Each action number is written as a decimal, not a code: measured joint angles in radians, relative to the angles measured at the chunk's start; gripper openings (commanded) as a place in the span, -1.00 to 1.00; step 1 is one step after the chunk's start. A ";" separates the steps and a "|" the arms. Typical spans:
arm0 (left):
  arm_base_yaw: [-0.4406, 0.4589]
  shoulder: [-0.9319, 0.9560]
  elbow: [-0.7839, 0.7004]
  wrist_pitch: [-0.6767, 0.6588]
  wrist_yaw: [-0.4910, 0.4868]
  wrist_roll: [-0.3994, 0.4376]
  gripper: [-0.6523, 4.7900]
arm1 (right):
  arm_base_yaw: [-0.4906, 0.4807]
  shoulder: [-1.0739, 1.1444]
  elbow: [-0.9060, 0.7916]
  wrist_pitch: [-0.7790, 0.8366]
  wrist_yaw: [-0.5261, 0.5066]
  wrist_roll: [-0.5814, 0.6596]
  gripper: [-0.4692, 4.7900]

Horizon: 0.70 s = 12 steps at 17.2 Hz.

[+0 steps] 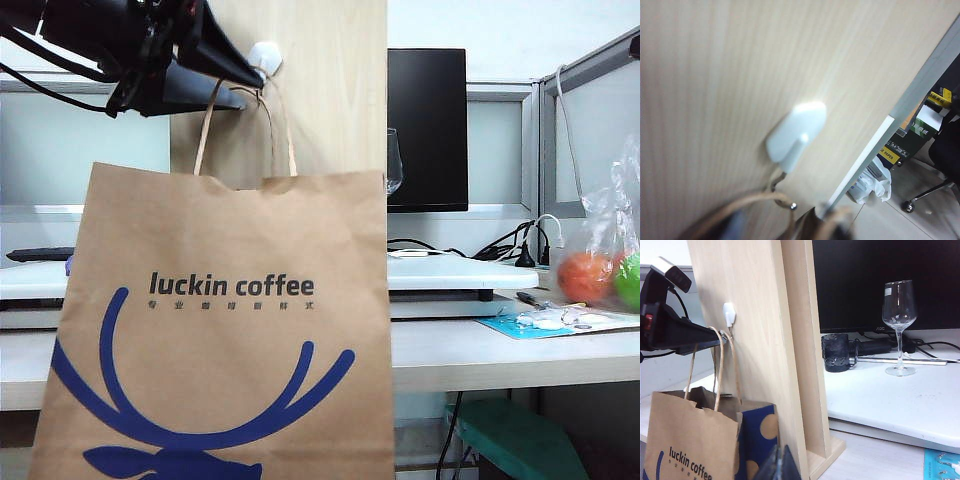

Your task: Pick up the paper bag and hang it on the hook.

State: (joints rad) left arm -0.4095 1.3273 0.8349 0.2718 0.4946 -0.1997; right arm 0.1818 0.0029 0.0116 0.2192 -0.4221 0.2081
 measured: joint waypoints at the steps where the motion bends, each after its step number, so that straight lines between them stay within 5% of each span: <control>1: 0.000 0.000 0.000 0.000 0.003 0.000 0.13 | 0.000 0.000 0.000 0.000 0.000 0.000 -0.82; 12: -0.013 0.000 0.000 -0.024 0.065 0.000 0.13 | 0.000 0.000 0.000 0.000 0.000 0.000 -0.82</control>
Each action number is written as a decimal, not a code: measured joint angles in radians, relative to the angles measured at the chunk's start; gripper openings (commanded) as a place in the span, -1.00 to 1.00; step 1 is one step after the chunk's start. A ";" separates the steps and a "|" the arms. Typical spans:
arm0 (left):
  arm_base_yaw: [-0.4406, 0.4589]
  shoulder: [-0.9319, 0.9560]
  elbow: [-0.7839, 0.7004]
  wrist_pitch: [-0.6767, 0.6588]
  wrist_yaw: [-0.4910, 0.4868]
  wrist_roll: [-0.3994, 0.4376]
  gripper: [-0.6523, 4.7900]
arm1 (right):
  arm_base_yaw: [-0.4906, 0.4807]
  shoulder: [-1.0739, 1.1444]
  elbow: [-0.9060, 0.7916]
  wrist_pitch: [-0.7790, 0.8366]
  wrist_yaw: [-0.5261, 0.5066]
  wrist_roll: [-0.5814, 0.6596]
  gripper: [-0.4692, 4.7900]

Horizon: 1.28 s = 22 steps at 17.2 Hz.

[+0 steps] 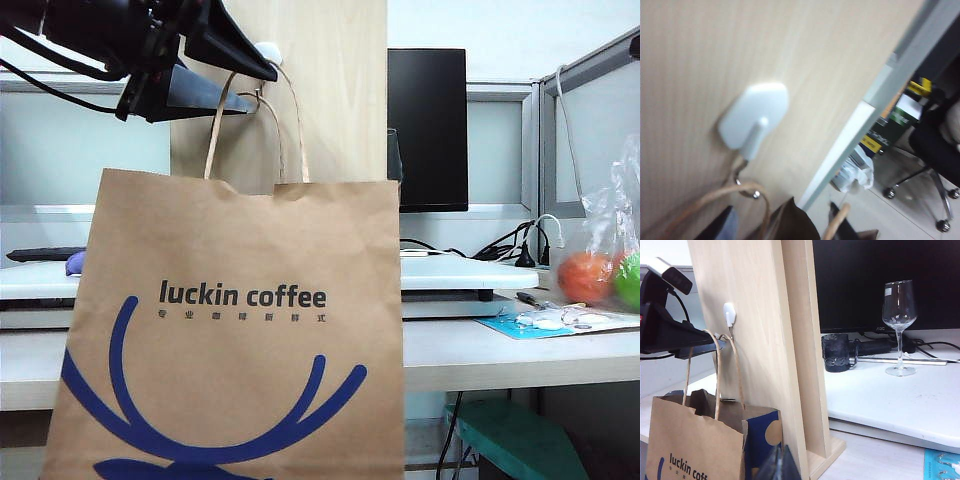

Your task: Pick up the paper bag and hang it on the hook.

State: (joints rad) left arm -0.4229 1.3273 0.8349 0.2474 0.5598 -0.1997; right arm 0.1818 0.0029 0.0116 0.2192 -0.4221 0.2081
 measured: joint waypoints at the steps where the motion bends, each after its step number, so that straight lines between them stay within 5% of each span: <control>1: 0.000 0.000 0.000 -0.014 0.004 0.000 0.13 | 0.000 0.000 0.000 0.000 0.000 0.000 -0.82; 5: 0.001 0.000 0.000 -0.043 0.035 0.000 0.17 | 0.000 0.000 0.000 0.000 0.000 0.000 -0.82; 6: 0.001 0.000 0.000 -0.058 0.061 0.001 0.33 | 0.000 0.000 0.000 0.000 0.000 0.000 -0.82; 7: 0.001 0.000 0.000 -0.082 0.085 0.000 0.71 | 0.000 0.000 0.000 0.000 0.000 0.000 -0.82; 9: 0.000 0.000 0.000 -0.120 0.091 0.001 0.97 | 0.000 0.000 0.000 0.000 0.000 0.000 -0.82; 22: 0.002 -0.071 0.001 -0.310 0.226 0.026 0.97 | 0.000 0.000 0.000 0.000 0.000 0.000 -0.82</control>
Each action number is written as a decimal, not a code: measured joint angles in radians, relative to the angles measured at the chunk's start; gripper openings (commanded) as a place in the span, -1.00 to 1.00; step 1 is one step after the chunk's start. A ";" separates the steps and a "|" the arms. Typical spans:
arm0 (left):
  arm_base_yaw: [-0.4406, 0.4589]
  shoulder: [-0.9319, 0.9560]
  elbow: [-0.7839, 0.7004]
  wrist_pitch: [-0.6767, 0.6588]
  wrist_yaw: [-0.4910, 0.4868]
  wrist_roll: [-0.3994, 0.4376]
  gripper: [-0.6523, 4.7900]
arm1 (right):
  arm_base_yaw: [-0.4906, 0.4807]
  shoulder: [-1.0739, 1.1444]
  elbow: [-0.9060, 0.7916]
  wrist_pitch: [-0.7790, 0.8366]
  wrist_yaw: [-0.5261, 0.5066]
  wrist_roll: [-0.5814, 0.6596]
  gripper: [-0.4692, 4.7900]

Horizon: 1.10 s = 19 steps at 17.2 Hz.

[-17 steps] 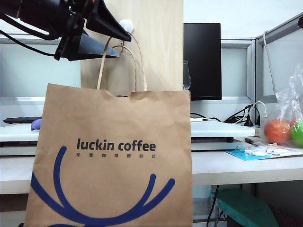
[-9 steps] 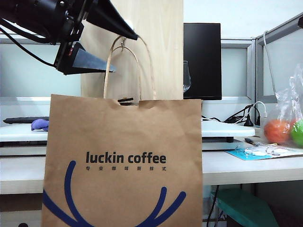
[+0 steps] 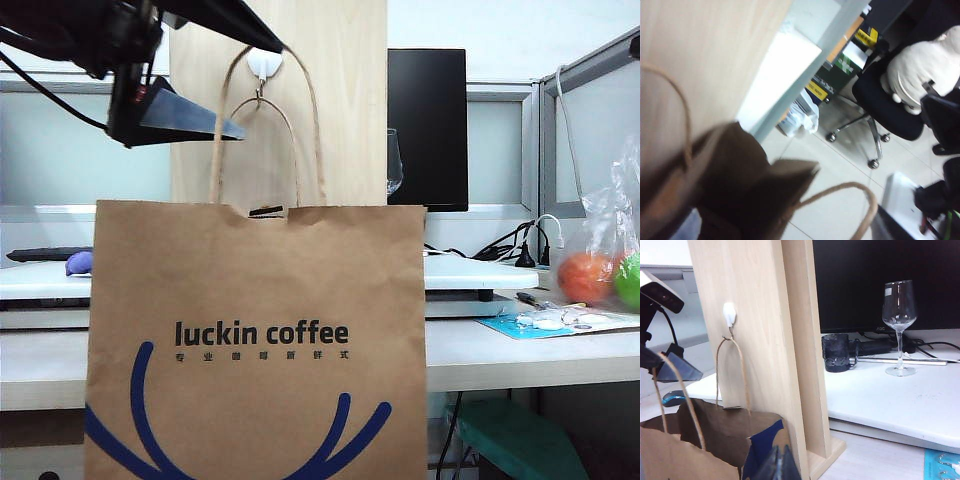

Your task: Pick up the paper bag and hang it on the hook.

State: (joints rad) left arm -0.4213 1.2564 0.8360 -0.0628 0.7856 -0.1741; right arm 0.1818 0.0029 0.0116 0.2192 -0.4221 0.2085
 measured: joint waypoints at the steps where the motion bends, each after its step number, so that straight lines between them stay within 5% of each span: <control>1: 0.000 -0.001 0.000 -0.018 0.018 0.002 0.97 | 0.000 0.000 0.000 0.000 0.000 0.000 -0.82; 14: 0.000 -0.100 0.000 -0.326 0.069 0.133 0.96 | 0.000 0.000 0.000 0.000 0.000 0.000 -0.82; 15: 0.000 -0.150 0.000 -0.341 0.049 0.133 0.73 | 0.000 0.000 0.000 0.000 0.000 0.000 -0.82; 17: 0.000 -0.297 0.000 -0.353 -0.008 0.136 -0.84 | 0.000 0.000 0.000 0.000 0.000 0.000 -0.82; 19: 0.000 -0.428 0.001 -0.353 -0.031 0.136 -0.78 | 0.000 0.000 0.000 0.000 0.000 0.000 -0.82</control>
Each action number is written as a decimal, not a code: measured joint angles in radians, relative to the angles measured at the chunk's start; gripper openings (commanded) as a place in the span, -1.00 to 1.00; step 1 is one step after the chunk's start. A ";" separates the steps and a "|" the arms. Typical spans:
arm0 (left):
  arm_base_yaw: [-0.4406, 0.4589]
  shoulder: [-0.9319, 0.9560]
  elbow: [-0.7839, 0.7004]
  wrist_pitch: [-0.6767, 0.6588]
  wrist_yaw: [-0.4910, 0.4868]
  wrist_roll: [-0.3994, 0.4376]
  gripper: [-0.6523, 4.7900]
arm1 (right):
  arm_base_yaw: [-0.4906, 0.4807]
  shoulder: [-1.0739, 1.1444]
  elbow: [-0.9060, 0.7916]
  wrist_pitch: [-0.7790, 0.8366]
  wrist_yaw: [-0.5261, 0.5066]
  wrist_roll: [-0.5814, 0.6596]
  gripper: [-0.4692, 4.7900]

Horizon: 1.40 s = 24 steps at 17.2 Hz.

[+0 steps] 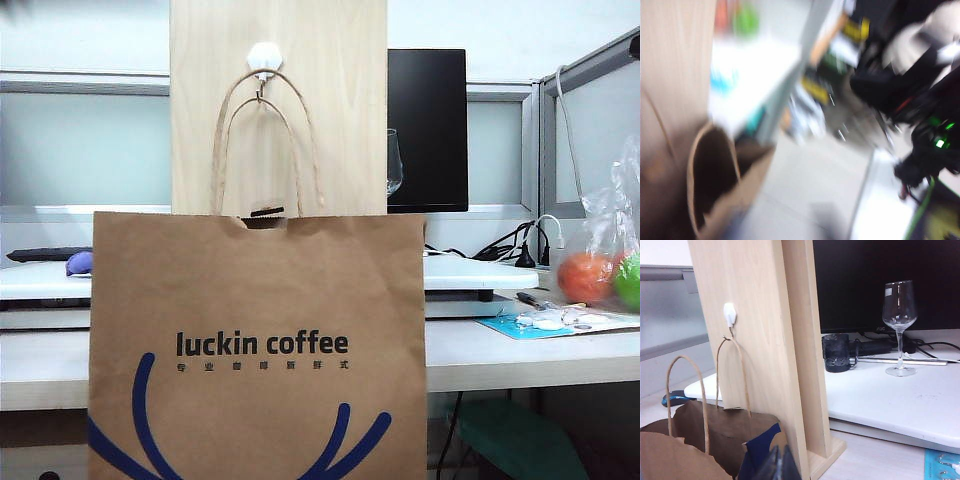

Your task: Pick up the paper bag and hang it on the hook.

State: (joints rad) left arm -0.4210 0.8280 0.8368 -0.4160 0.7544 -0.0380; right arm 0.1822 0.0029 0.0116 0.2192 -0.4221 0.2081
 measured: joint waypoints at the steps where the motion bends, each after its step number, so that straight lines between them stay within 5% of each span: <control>1: 0.000 -0.103 0.000 0.001 -0.047 0.000 -0.78 | 0.000 0.000 0.000 0.000 0.000 0.000 -0.82; 6: 0.000 -0.452 -0.007 -0.057 -0.507 0.021 -0.78 | 0.000 0.000 0.000 0.000 0.021 0.000 -0.82; 13: 0.000 -0.700 -0.112 -0.101 -0.822 0.016 -0.77 | 0.001 0.000 0.000 0.000 0.036 0.000 -0.82; 17: 0.000 -0.697 -0.116 -0.198 -0.841 -0.061 -0.77 | 0.001 0.000 0.000 0.000 0.036 0.000 -0.82; 24: 0.000 -0.697 -0.116 -0.216 -0.845 -0.040 -0.77 | 0.001 0.000 0.000 -0.001 0.036 0.000 -0.82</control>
State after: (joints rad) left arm -0.4210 0.1307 0.7204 -0.6323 -0.0906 -0.0784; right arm 0.1829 0.0029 0.0116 0.2184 -0.3859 0.2081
